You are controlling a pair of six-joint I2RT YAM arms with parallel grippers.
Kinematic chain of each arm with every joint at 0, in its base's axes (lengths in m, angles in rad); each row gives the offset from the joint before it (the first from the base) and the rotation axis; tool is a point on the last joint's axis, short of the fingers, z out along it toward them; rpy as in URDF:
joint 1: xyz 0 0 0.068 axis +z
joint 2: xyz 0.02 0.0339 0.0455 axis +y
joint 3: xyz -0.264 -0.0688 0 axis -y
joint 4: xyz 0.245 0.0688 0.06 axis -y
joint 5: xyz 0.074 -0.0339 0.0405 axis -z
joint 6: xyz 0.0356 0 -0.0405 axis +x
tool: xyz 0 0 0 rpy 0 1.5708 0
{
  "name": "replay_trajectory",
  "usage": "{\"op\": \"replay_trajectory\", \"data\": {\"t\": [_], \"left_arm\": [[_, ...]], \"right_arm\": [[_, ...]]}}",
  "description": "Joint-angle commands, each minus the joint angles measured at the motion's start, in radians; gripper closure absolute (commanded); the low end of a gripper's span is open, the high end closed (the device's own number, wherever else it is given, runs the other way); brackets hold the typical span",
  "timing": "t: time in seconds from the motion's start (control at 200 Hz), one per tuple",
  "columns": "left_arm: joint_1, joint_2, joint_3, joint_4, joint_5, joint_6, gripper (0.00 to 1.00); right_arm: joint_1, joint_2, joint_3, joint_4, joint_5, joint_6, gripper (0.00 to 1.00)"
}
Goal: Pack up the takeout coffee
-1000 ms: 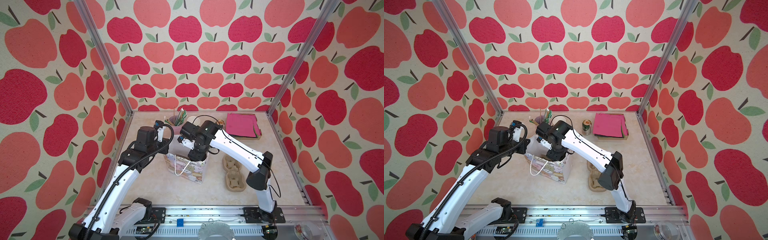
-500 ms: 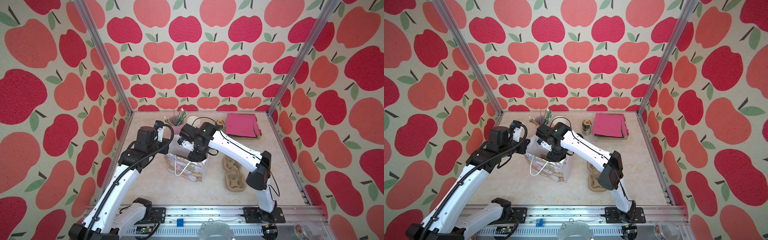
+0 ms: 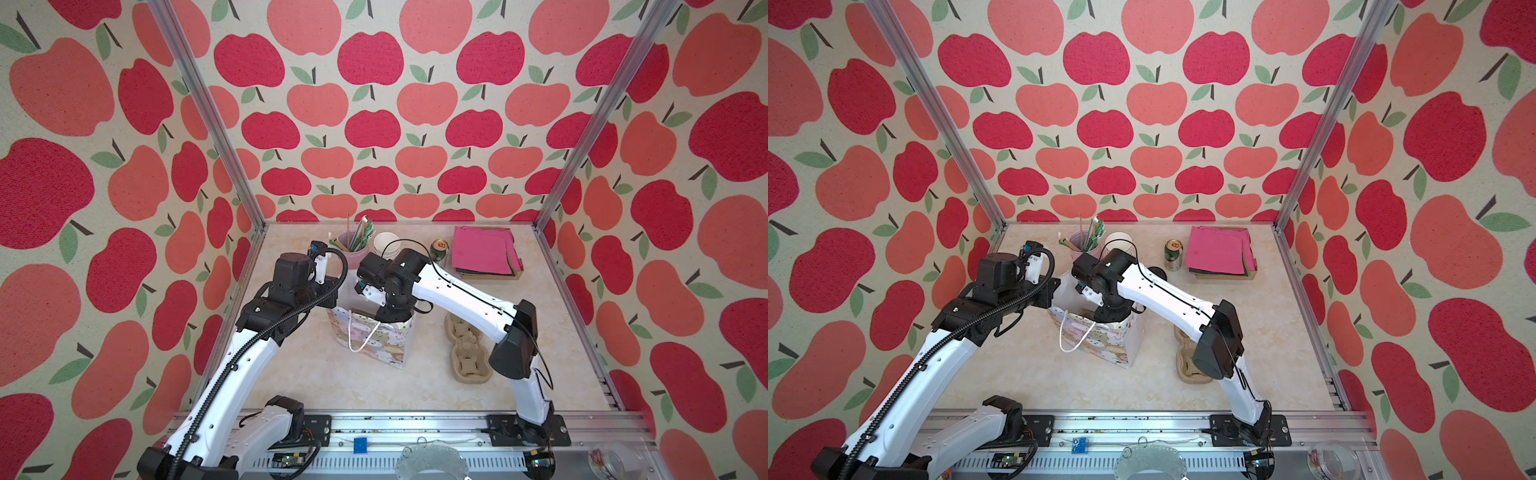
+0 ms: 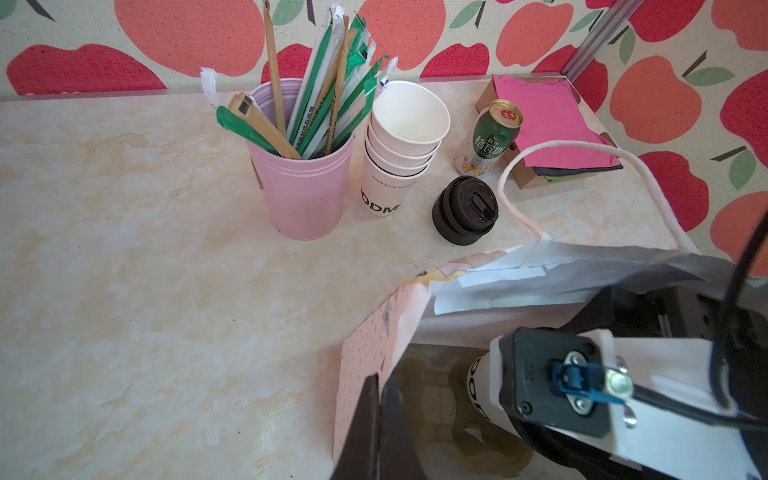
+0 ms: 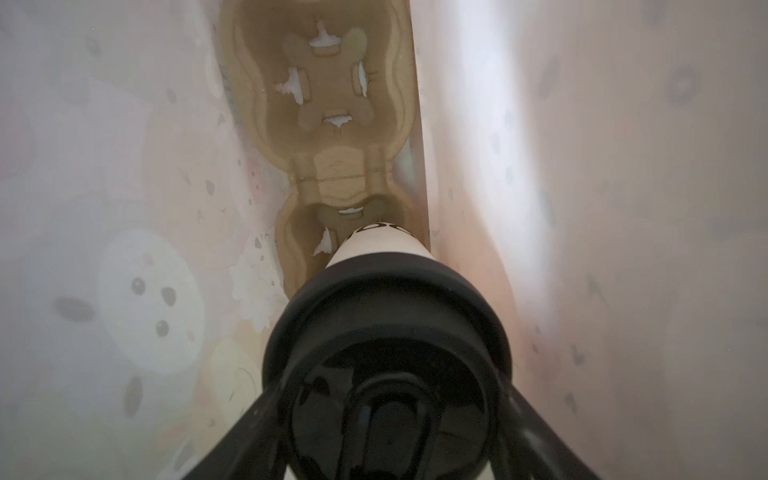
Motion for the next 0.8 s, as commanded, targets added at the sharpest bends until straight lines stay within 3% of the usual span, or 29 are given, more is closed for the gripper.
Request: {"op": "replay_trajectory", "data": {"t": [0.0, 0.795], "left_arm": [[-0.006, -0.008, 0.002, -0.018, -0.018, 0.011, 1.00], [-0.006, -0.008, 0.001, -0.017, -0.019, 0.010, 1.00]], "right_arm": [[-0.005, 0.022, -0.018, 0.003, -0.018, -0.006, 0.35], [-0.006, 0.034, -0.043, 0.008, -0.017, -0.003, 0.35]]}}
